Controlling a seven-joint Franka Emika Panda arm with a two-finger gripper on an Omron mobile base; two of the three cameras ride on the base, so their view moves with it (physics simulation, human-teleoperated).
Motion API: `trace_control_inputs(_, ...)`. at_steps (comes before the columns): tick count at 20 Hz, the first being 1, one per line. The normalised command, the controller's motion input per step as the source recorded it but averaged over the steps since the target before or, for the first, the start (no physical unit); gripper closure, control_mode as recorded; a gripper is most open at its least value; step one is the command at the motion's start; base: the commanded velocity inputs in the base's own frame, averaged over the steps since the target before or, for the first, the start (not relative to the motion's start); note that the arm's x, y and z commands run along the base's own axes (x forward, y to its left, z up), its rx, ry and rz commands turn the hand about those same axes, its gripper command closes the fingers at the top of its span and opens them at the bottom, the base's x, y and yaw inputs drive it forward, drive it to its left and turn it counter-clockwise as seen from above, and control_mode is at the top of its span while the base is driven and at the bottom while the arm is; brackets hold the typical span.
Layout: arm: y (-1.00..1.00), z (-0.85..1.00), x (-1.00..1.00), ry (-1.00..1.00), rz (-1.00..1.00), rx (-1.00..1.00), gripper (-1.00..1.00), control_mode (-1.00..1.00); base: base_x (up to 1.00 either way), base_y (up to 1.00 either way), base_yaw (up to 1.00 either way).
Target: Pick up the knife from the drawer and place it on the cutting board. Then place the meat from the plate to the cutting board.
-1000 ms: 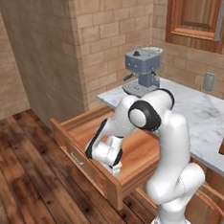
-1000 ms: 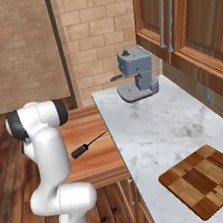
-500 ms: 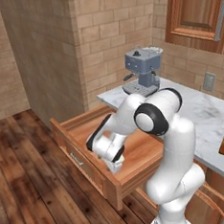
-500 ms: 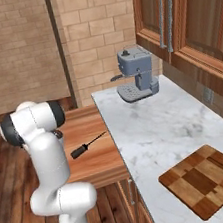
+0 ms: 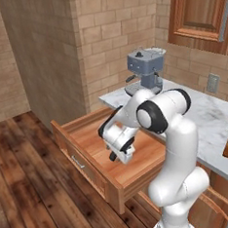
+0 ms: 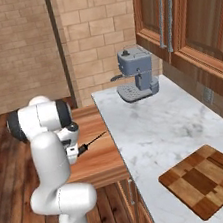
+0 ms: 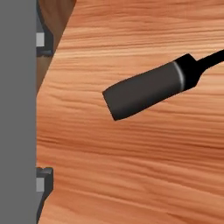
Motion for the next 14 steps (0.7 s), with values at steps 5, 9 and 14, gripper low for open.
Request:
trace_control_inputs(5,-0.11,-0.01,0.49,-0.01,0.13,-0.04,-1.0,-1.0,0.0,0.0,0.0)
trace_control_inputs(9,-0.01,0.0,0.24,0.0,0.06,-0.15,-1.0,-1.0,0.0,0.0,0.0)
trace_control_inputs(14,0.0,-0.01,0.15,0.0,0.01,-0.22,-1.0,-1.0,0.0,0.0,0.0)
